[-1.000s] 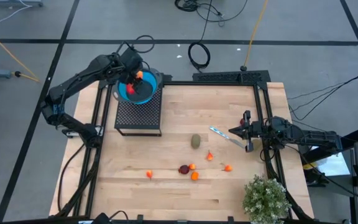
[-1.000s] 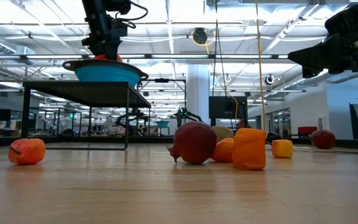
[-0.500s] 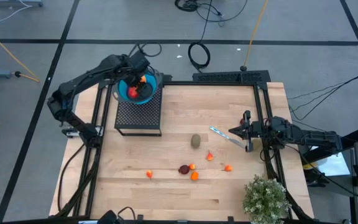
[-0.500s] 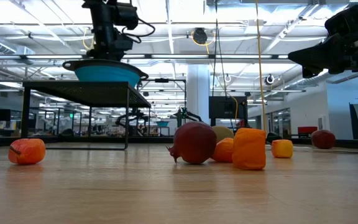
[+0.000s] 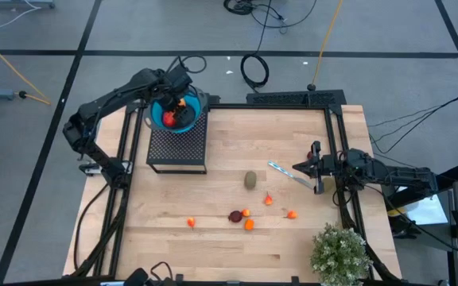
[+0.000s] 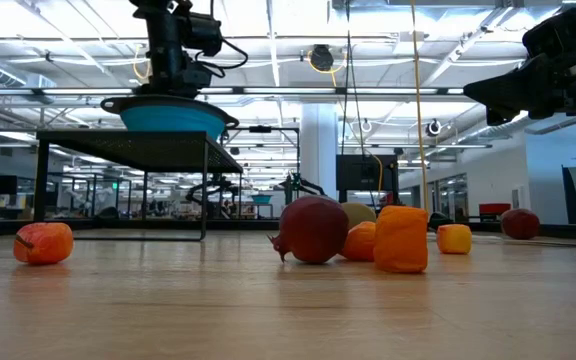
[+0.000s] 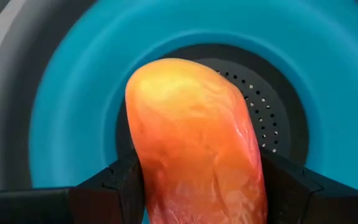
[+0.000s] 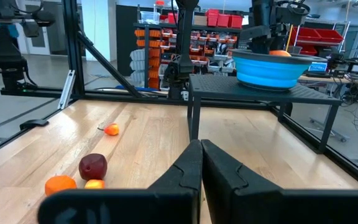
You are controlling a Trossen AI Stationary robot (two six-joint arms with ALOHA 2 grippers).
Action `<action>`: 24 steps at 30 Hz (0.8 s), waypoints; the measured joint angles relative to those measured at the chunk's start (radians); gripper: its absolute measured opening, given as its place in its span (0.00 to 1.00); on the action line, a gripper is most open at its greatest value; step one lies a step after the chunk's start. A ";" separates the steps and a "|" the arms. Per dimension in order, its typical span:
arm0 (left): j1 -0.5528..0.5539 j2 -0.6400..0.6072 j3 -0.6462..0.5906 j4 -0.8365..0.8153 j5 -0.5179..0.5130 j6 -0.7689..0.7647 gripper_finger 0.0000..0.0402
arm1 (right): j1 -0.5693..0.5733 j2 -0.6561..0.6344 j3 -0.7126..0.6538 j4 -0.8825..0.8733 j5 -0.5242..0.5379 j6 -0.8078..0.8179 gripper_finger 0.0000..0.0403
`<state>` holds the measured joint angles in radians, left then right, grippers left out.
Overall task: Pick & Place Fruit
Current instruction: Put the orange mango into the blue strainer bowl on the shelf, then put the brown kiwi into the blue strainer bowl on the shelf
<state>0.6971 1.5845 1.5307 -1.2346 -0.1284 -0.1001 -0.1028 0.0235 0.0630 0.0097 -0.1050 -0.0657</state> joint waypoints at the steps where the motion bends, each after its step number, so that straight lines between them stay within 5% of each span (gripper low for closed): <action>1: 0.000 0.000 0.000 0.002 0.000 0.000 0.58 | 0.000 0.000 0.000 0.000 0.000 0.000 0.00; 8: 0.000 0.000 0.000 0.006 0.000 -0.014 0.60 | 0.000 0.000 0.000 0.000 0.000 0.000 0.00; 24: 0.000 -0.009 0.000 0.006 -0.026 -0.011 0.83 | 0.000 0.000 0.000 0.000 0.000 0.001 0.00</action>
<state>0.6971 1.5753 1.5307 -1.2282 -0.1539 -0.1112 -0.1028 0.0235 0.0631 0.0097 -0.1051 -0.0650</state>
